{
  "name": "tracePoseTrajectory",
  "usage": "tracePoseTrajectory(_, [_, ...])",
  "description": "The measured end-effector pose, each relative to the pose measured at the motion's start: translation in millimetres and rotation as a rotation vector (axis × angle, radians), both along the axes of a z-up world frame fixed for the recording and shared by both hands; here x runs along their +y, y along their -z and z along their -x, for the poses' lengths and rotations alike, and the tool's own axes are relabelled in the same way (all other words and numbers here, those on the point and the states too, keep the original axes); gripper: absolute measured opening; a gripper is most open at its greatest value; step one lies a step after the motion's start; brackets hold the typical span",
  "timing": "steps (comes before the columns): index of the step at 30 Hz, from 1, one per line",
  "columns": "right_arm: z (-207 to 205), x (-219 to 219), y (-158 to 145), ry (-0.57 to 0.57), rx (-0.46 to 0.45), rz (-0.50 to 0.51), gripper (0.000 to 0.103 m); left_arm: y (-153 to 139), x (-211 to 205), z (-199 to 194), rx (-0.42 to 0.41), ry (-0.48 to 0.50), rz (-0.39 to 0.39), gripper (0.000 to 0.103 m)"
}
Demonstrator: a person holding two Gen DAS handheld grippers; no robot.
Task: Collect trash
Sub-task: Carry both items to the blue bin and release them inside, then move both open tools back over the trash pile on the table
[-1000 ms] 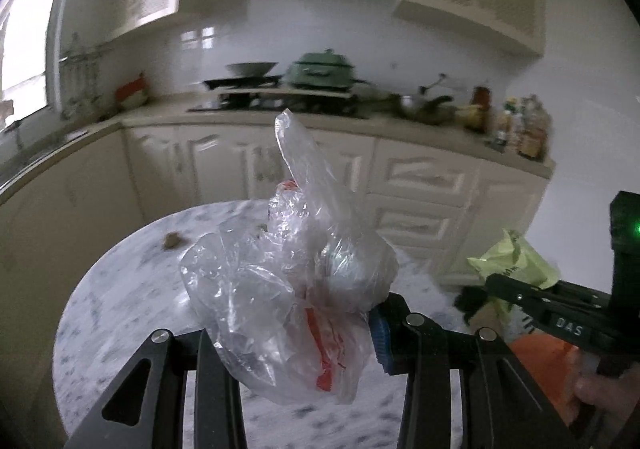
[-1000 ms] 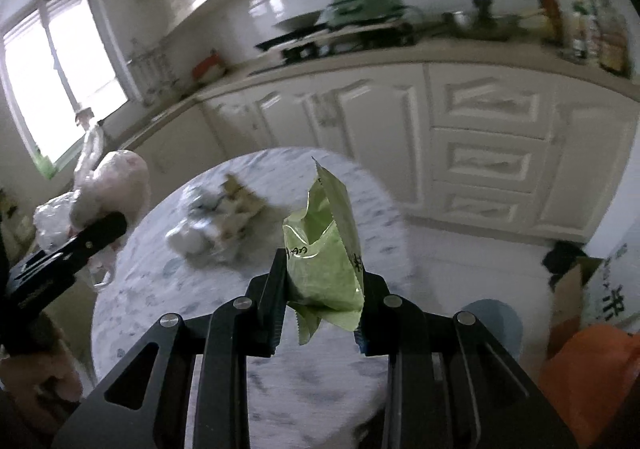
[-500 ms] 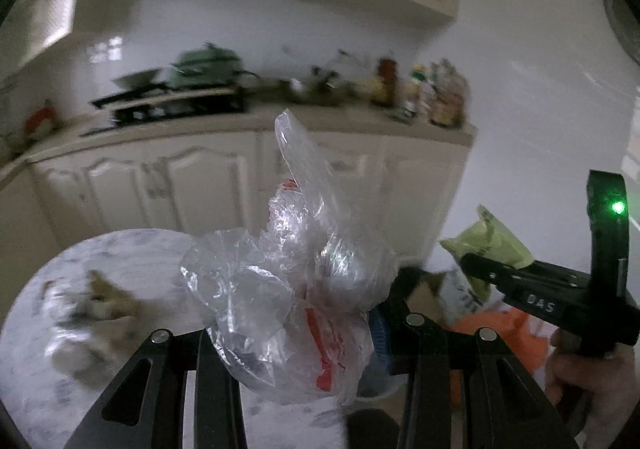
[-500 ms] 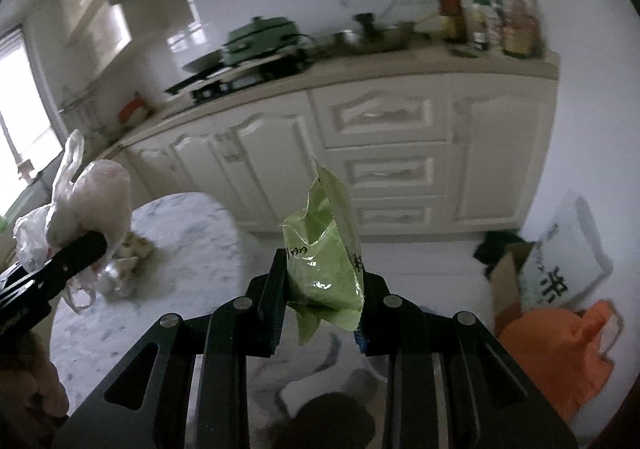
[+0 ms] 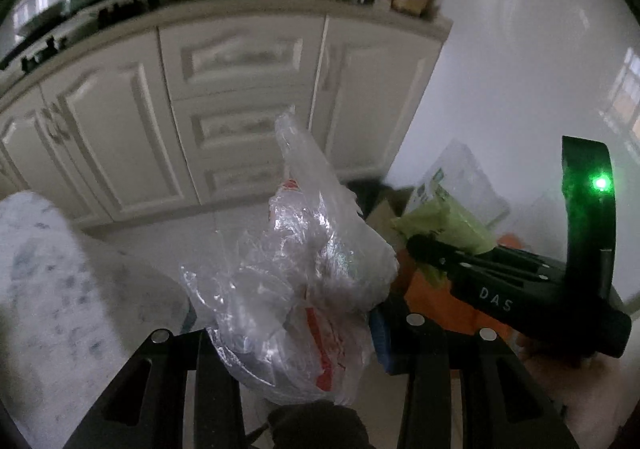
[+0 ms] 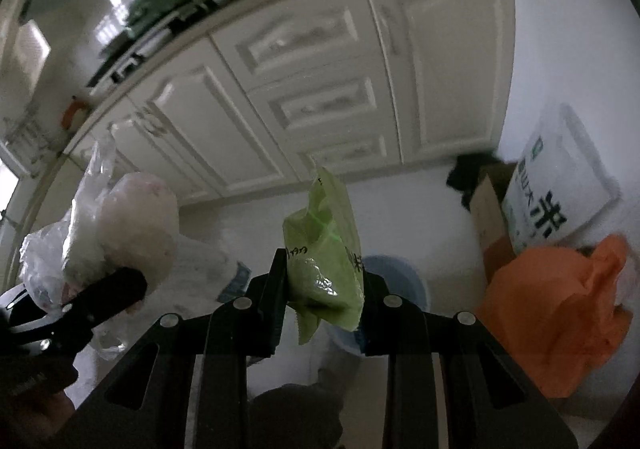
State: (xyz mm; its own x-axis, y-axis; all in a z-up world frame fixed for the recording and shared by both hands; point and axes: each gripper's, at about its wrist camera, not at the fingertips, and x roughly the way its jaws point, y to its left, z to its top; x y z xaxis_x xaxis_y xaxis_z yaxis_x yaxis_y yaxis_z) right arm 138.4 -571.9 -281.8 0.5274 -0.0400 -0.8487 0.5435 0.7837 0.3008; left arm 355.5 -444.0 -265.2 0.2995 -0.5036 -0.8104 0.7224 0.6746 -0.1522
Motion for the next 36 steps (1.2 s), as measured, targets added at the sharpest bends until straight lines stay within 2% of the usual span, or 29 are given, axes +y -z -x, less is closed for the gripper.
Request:
tracePoseTrajectory(4, [-7.2,-19.5,33.3,0.023,0.043,-0.060,0.030,16.2,-38.0,-26.2,0.048,0.018,-0.068,0.043])
tracePoseTrajectory(6, [-10.3,-26.4,48.4,0.025,0.056,-0.091,0.030,26.3,-54.9,-38.9,0.054,0.013,-0.120,0.057])
tracePoseTrajectory(7, [-11.0,-30.2,56.0,0.031,0.062,-0.103,0.032,29.7,-63.1,-43.7,0.054,0.003,-0.140,0.068])
tracePoseTrajectory(8, [-10.8,-33.6,62.0,0.042,0.066,-0.115,0.041,33.3,-64.4,-47.3,0.053,-0.006,-0.152,0.078])
tracePoseTrajectory(9, [-9.9,-37.2,68.1,0.054,0.069,-0.133,0.053,35.6,-64.2,-49.5,0.047,-0.013,-0.162,0.083])
tracePoseTrajectory(10, [-8.9,-39.0,71.1,0.062,0.070,-0.144,0.058,36.7,-70.2,-50.4,0.040,-0.018,-0.171,0.090])
tracePoseTrajectory(11, [-7.4,-41.0,73.8,0.073,0.075,-0.149,0.069,37.2,-68.6,-50.7,0.030,-0.022,-0.180,0.095])
tracePoseTrajectory(12, [-6.2,-42.2,74.4,0.081,0.075,-0.148,0.078,36.9,-68.6,-49.0,0.020,-0.025,-0.185,0.097])
tracePoseTrajectory(14, [-1.6,-42.7,72.2,0.100,0.072,-0.138,0.089,35.0,-71.2,-41.8,-0.005,-0.026,-0.197,0.101])
tracePoseTrajectory(15, [1.2,-42.4,70.0,0.112,0.072,-0.130,0.101,31.6,-68.8,-36.7,-0.016,-0.029,-0.198,0.101])
tracePoseTrajectory(16, [2.0,-41.9,68.0,0.120,0.073,-0.125,0.103,28.6,-72.8,-32.7,-0.024,-0.032,-0.196,0.102])
tracePoseTrajectory(19, [6.0,-38.7,61.4,0.129,0.086,-0.111,0.103,13.9,-90.6,-14.5,-0.046,-0.043,-0.185,0.102])
tracePoseTrajectory(23, [9.8,-28.6,42.9,0.120,0.069,-0.085,0.103,-12.6,-65.6,12.3,-0.077,-0.046,-0.139,0.102])
tracePoseTrajectory(29, [19.5,-4.0,-10.7,0.113,0.007,0.000,0.103,-60.9,-1.3,45.9,-0.122,-0.086,-0.045,0.102])
tracePoseTrajectory(36, [17.4,46.6,-76.7,0.055,-0.052,0.123,0.103,-115.7,88.9,93.9,-0.203,-0.150,0.054,0.102])
